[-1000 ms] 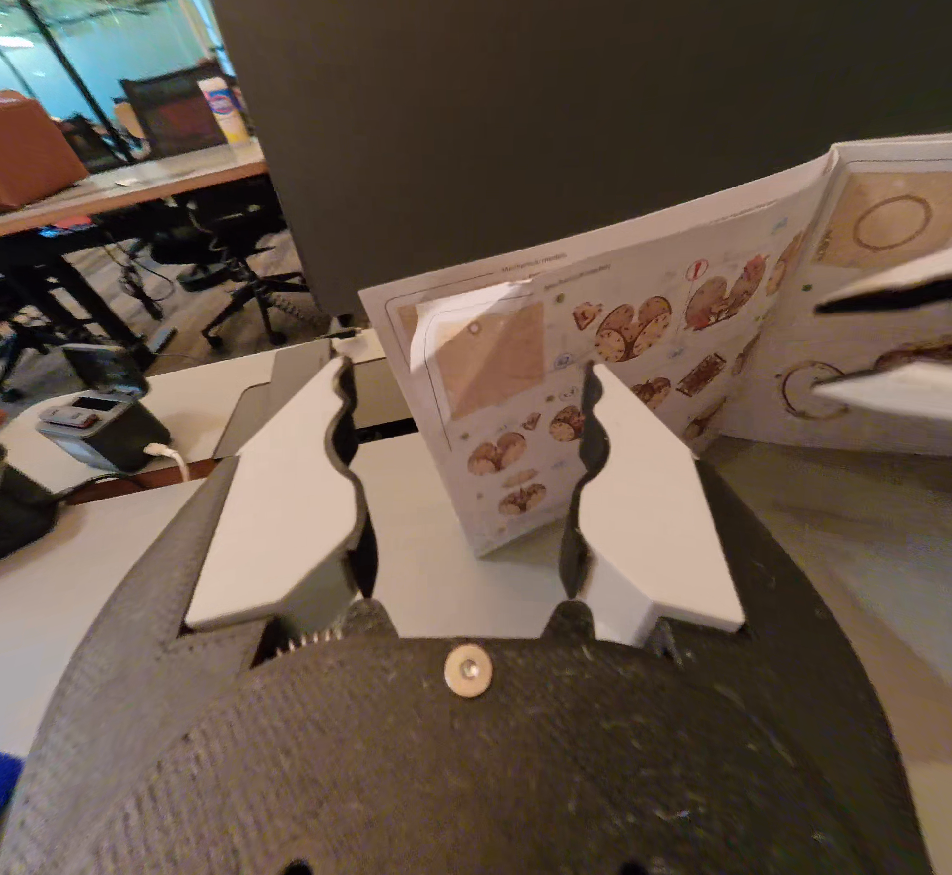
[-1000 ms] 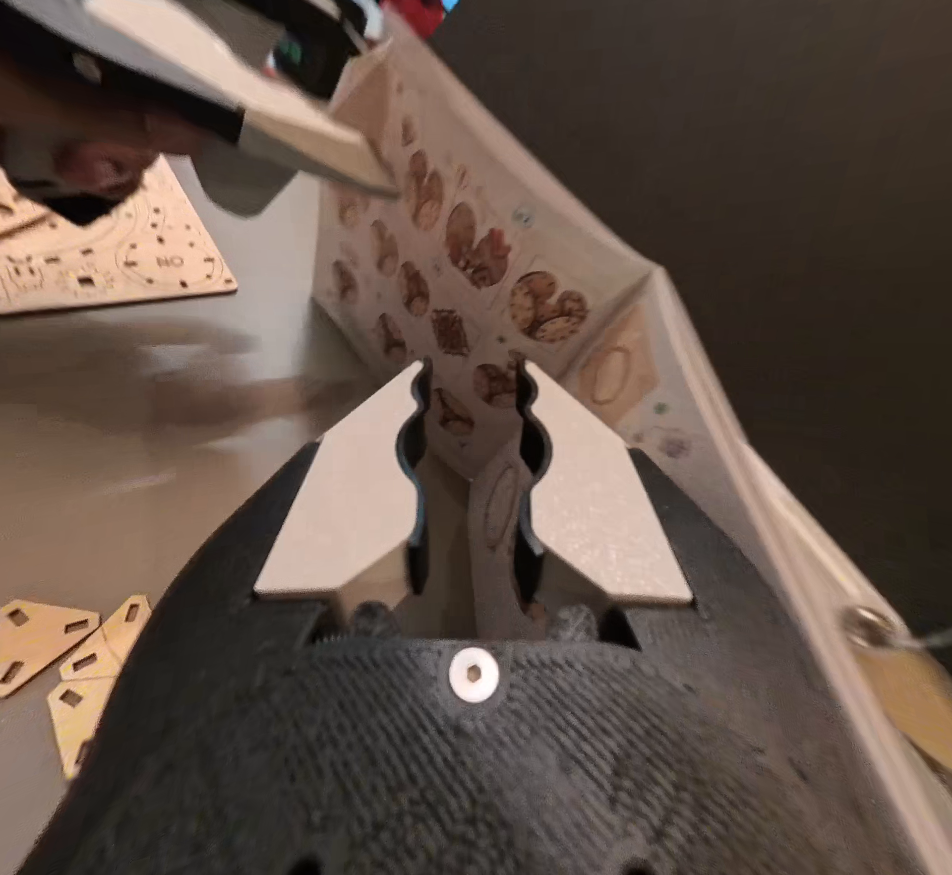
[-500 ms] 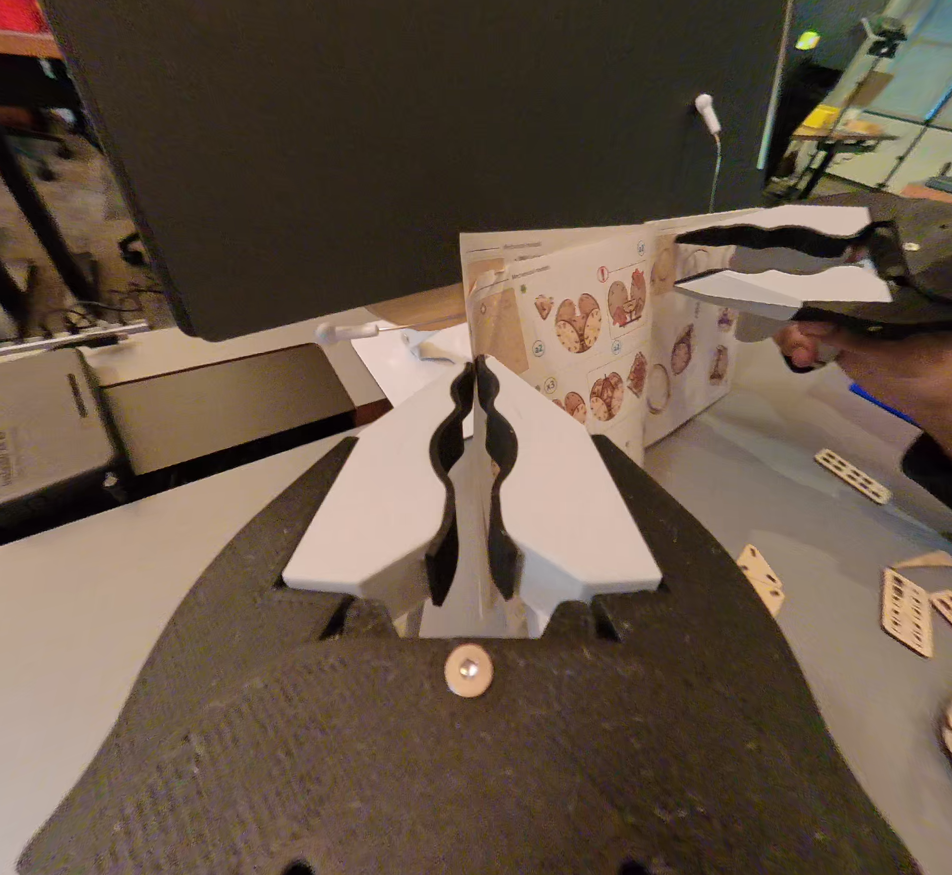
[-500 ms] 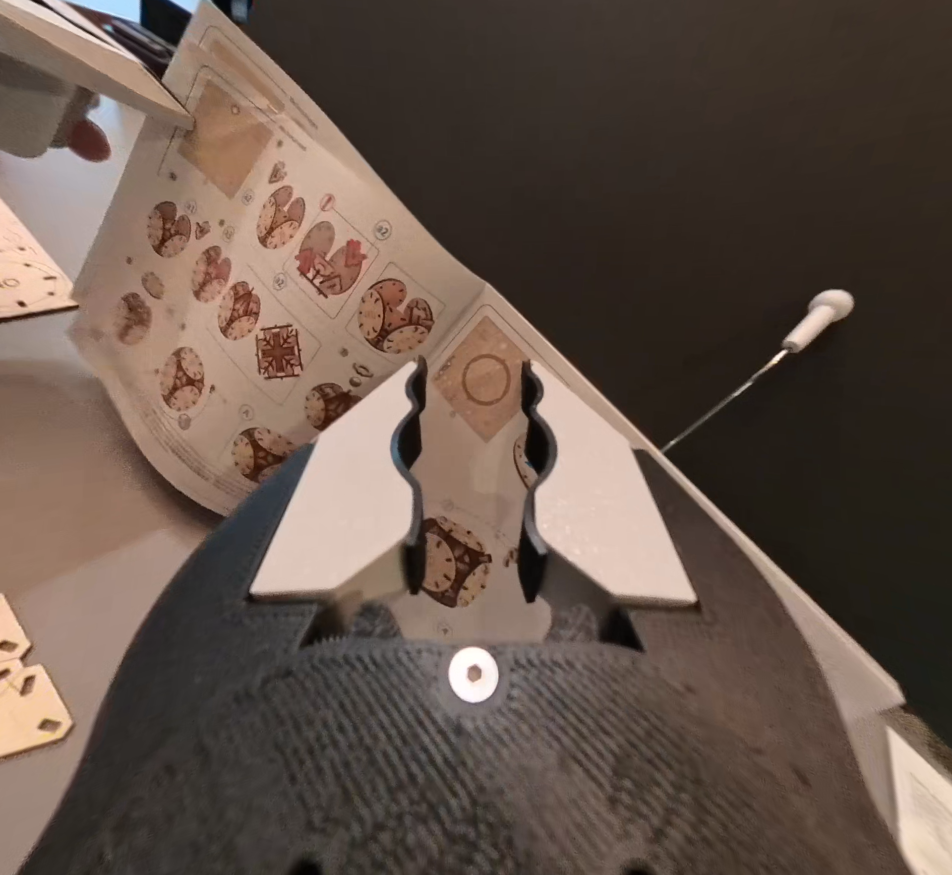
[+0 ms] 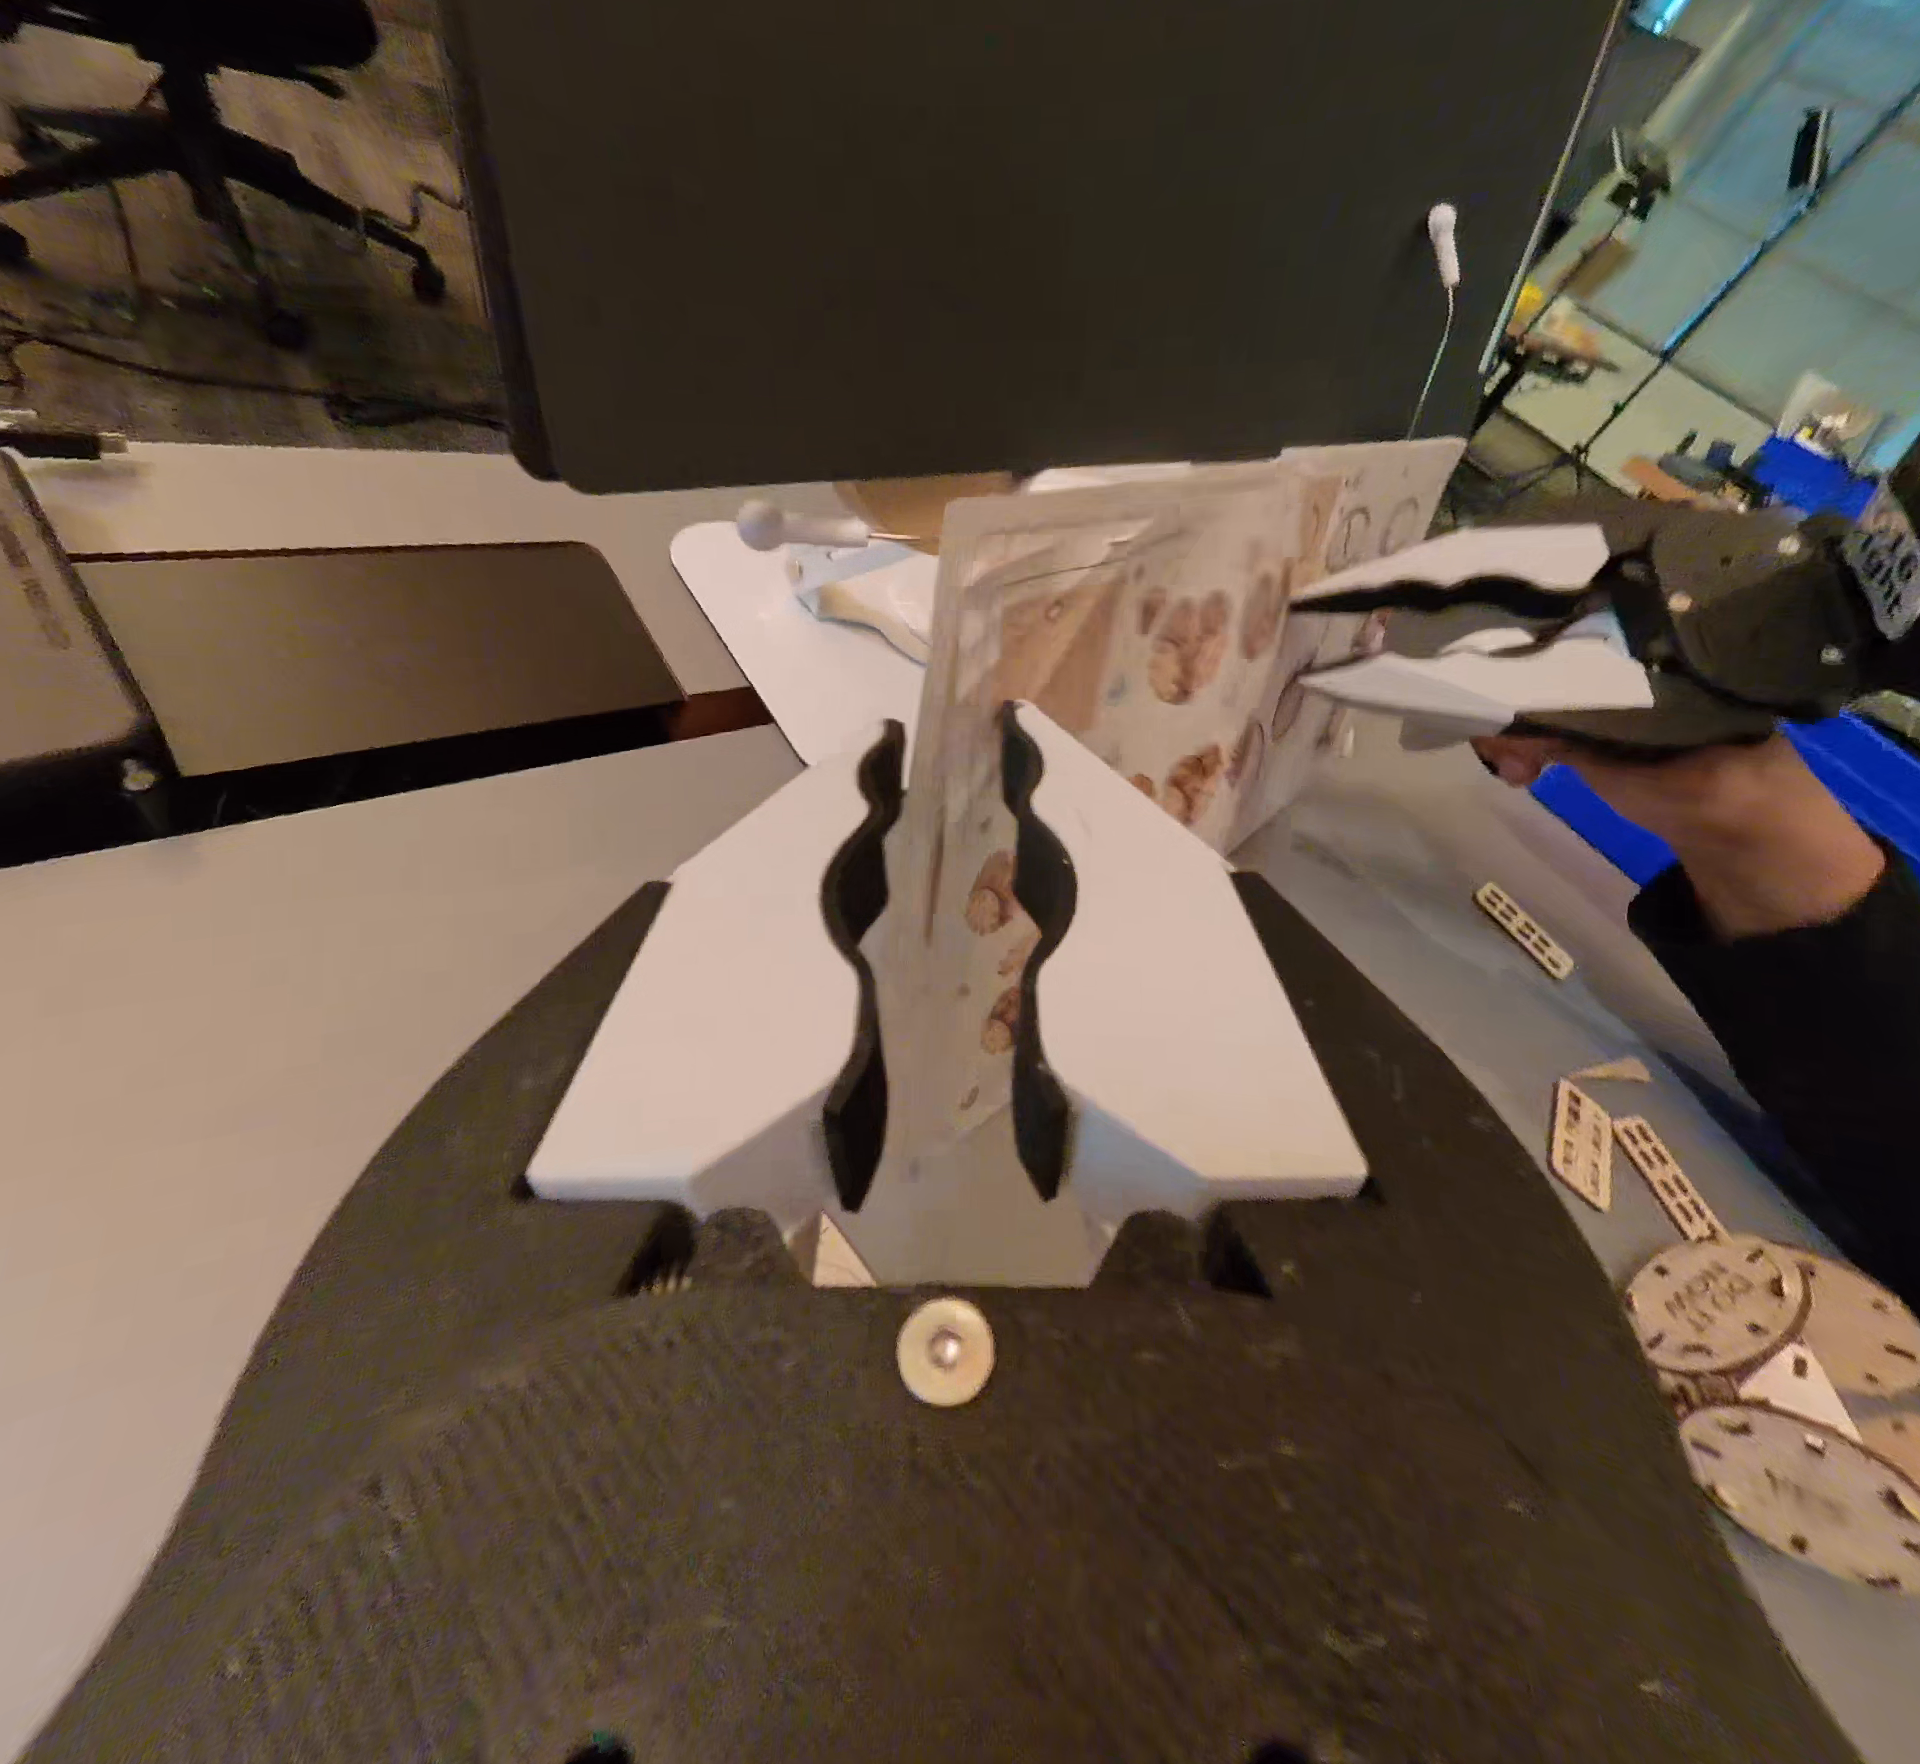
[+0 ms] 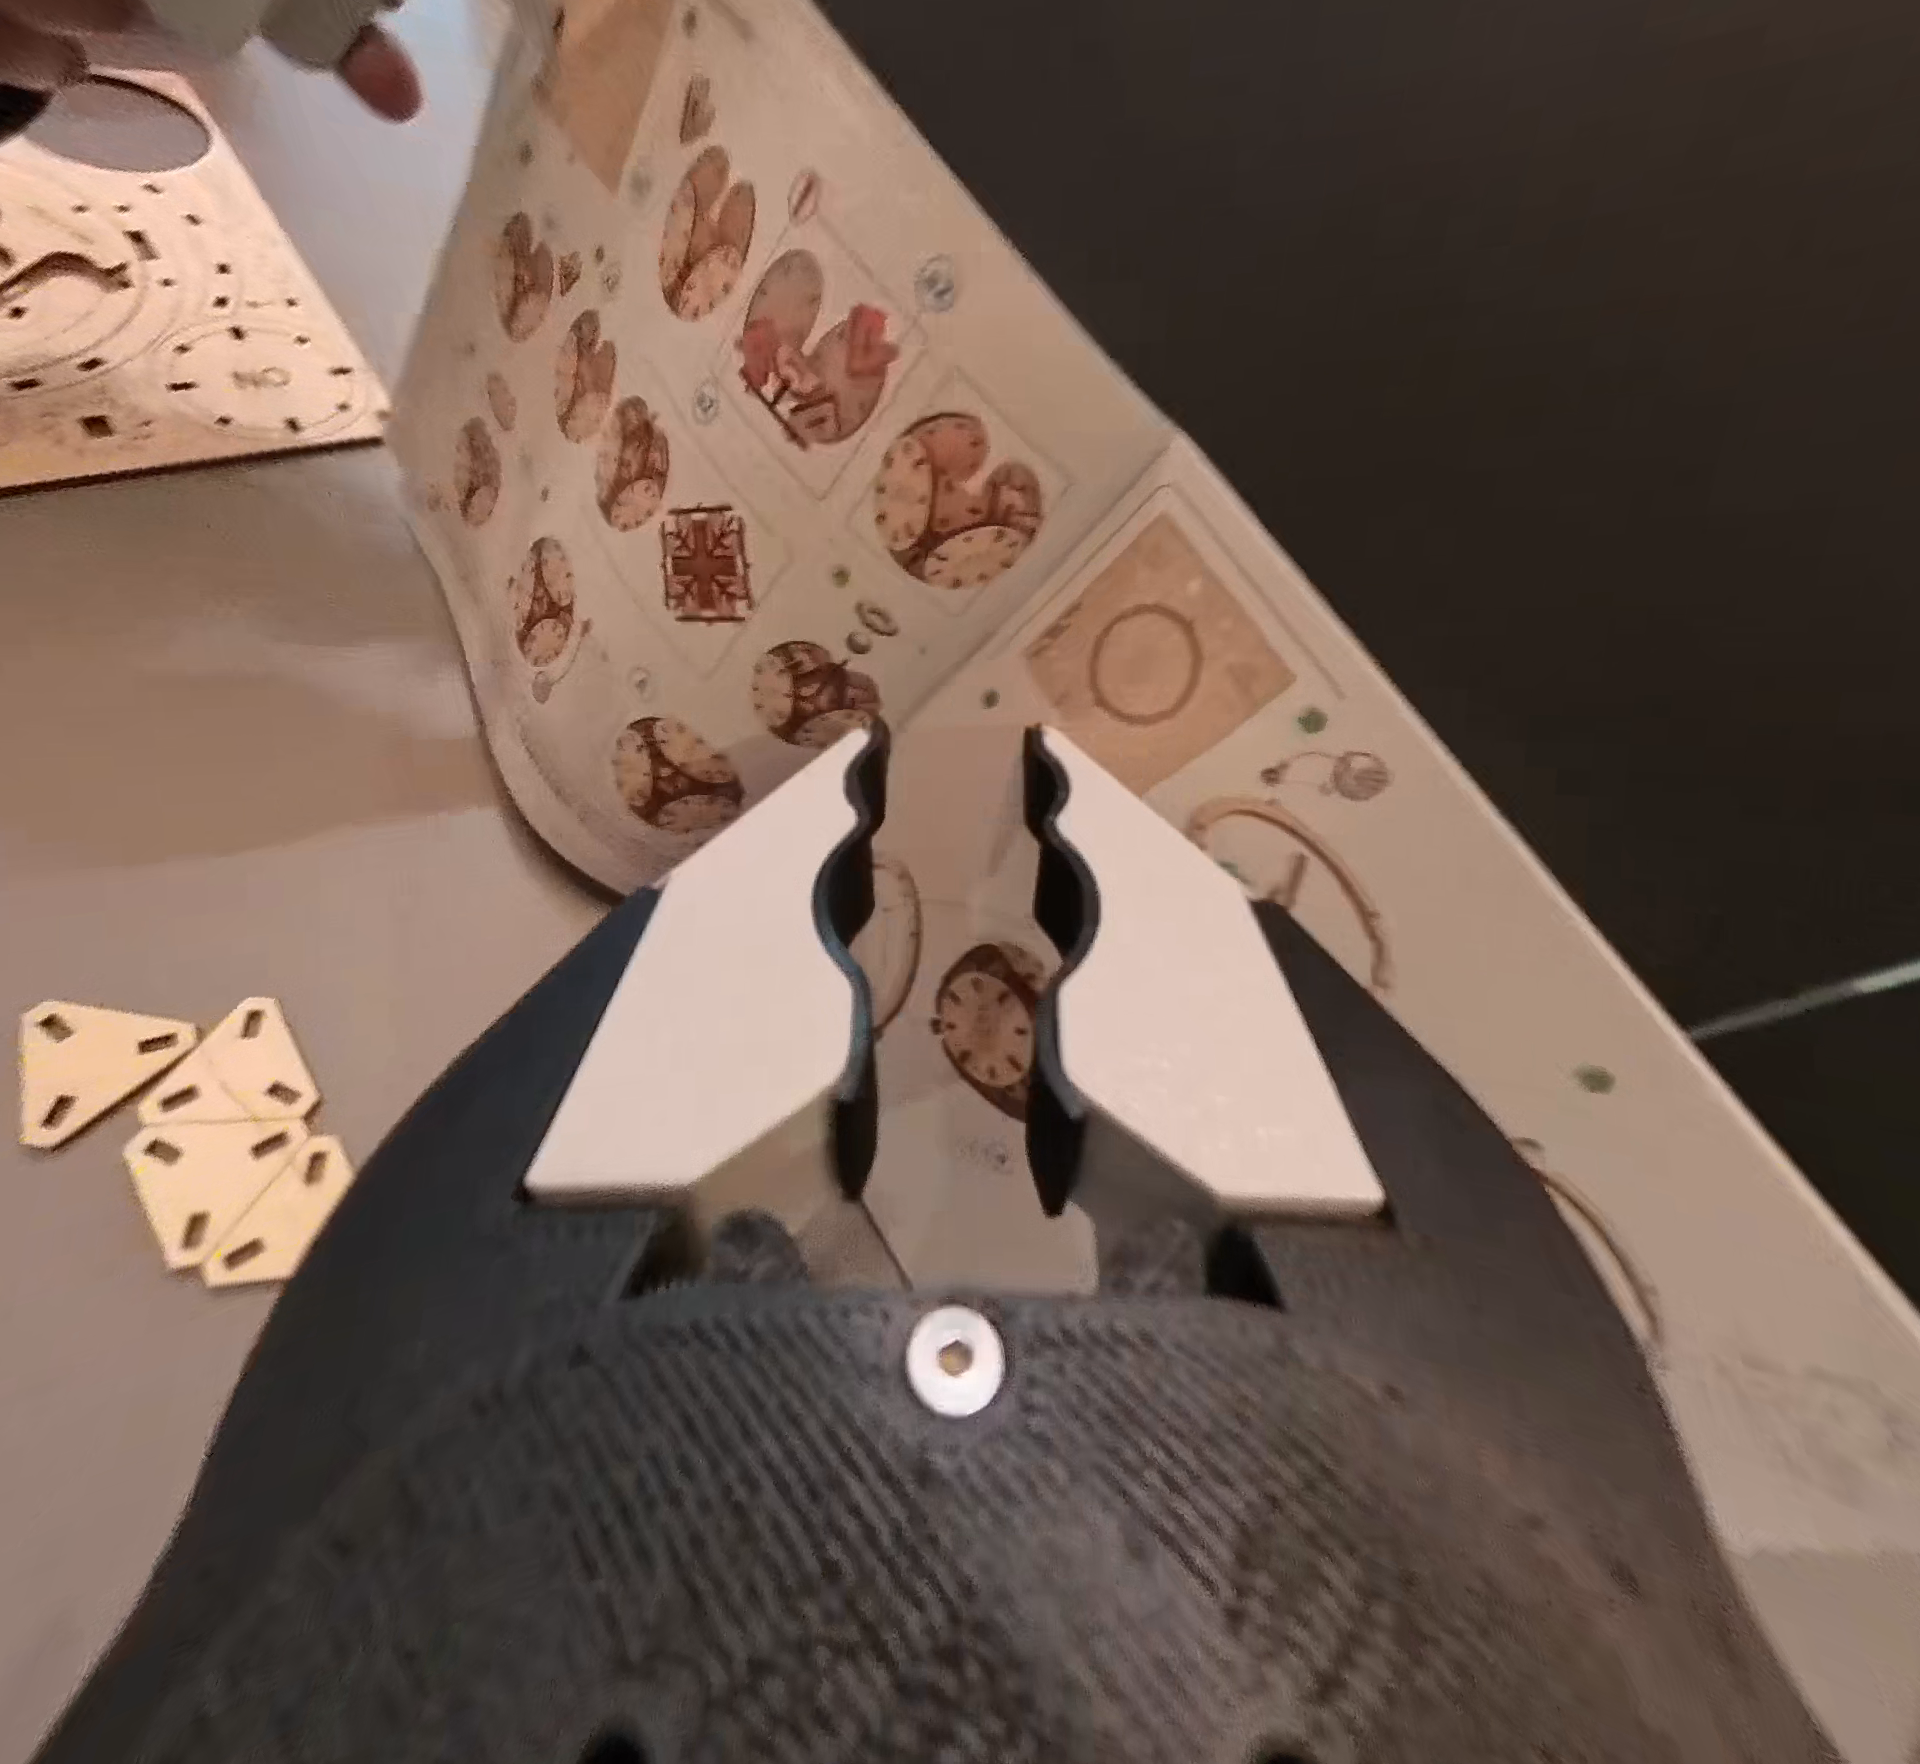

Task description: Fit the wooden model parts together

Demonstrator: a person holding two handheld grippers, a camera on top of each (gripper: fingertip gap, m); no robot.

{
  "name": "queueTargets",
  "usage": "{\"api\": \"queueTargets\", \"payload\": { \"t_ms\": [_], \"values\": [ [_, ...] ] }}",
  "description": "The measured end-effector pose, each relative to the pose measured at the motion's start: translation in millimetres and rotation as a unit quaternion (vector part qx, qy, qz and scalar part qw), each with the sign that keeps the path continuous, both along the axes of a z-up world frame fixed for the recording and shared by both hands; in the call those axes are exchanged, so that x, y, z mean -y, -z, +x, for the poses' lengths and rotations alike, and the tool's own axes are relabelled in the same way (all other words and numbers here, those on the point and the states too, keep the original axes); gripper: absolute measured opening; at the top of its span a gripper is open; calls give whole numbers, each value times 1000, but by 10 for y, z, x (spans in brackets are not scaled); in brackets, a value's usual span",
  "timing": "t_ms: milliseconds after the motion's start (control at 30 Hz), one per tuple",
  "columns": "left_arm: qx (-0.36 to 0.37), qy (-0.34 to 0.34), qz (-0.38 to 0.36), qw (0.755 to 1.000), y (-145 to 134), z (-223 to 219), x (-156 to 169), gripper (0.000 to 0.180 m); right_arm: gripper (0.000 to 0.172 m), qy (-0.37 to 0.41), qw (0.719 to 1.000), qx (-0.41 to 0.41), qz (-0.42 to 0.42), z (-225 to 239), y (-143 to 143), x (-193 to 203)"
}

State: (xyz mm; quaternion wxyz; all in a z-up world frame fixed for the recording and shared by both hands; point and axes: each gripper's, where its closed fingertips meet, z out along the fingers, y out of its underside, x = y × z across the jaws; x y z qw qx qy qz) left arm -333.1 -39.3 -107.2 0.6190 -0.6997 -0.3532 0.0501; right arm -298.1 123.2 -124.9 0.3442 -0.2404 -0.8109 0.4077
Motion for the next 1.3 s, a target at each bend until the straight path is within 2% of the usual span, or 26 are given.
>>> {"api": "queueTargets", "payload": {
  "t_ms": [200,367,667,933,1033,1200,1300],
  "values": [
    [-19,-1,-40,999,10,29,-92,54,28,-21,999,21,24,67,85,111],
    [-26,-10,-51,998,-44,33,-84,66,29,-36,999,27,3,126,-1,153],
    [-45,-32,-40,998,-223,27,16,68,28,-56,997,54,4,180,90,269],
    [-65,-43,-36,996,-373,53,22,68,28,-61,997,46,0,177,97,381],
    [-83,-64,-20,994,-523,49,85,67,28,-63,997,45,-1,182,96,415],
    [-128,-48,-34,990,-793,235,30,67,28,-56,998,34,-5,144,109,472],
    [-144,-32,-42,988,-859,339,-82,67,28,-50,998,32,-10,123,124,494]
  ]
}}
